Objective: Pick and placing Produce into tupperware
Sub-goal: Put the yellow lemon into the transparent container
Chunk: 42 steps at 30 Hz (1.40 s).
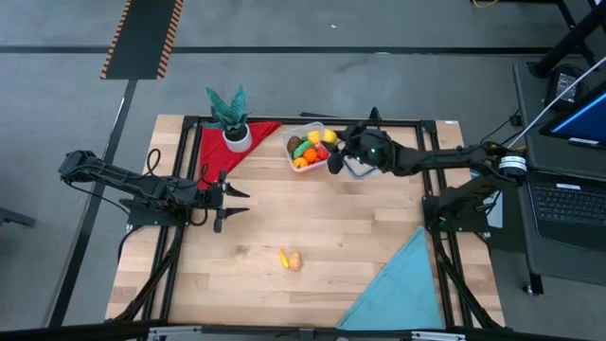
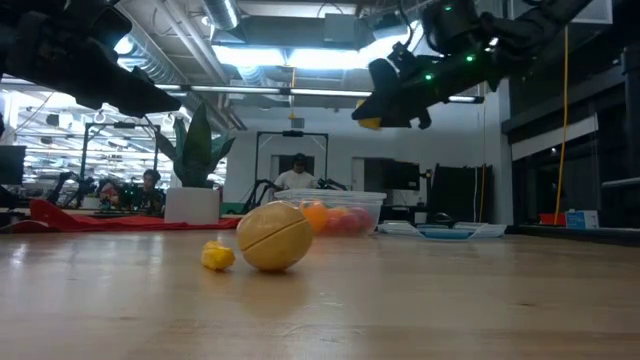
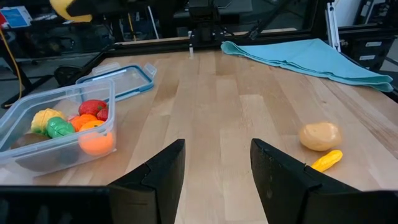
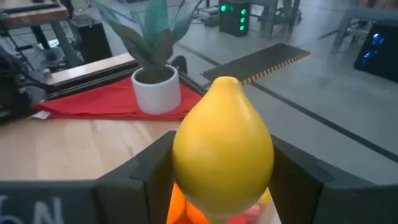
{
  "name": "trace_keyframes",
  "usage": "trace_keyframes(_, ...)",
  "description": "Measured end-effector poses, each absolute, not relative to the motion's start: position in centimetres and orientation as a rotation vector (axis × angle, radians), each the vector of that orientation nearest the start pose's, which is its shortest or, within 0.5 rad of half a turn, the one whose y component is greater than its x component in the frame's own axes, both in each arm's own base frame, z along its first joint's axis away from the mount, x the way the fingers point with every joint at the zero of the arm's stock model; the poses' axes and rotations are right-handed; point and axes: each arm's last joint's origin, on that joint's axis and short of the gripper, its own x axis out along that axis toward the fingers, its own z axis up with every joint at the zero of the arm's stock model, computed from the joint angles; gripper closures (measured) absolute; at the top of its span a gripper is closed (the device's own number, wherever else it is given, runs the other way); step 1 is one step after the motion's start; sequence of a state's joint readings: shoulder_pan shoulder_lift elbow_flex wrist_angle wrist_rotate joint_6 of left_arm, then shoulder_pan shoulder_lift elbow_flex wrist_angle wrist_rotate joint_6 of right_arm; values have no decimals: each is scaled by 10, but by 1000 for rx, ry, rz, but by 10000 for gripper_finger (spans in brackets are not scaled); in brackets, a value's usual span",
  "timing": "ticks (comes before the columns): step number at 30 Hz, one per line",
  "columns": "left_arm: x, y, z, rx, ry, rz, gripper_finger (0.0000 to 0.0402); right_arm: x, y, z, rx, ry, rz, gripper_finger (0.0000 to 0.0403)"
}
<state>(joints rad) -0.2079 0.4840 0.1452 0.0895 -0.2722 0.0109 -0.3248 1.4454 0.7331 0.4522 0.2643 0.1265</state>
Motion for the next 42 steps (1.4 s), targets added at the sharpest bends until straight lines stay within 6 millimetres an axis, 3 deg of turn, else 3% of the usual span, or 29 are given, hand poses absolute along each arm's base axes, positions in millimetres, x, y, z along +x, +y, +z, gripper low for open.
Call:
trace_keyframes(11,129,-19,178,71,247,62,227,306,-125,241,113,215,-573,193)
trace_keyframes(18,129,-19,177,70,248,63,227,317,-145,239,144,238,-502,193)
trace_keyframes(29,129,-19,177,69,250,63,227,347,-165,238,185,680,-440,193)
trace_keyframes(35,129,-19,177,68,251,63,227,360,-172,240,180,749,-432,193)
trace_keyframes(42,128,-19,176,72,259,63,227,358,-171,237,183,790,-428,193)
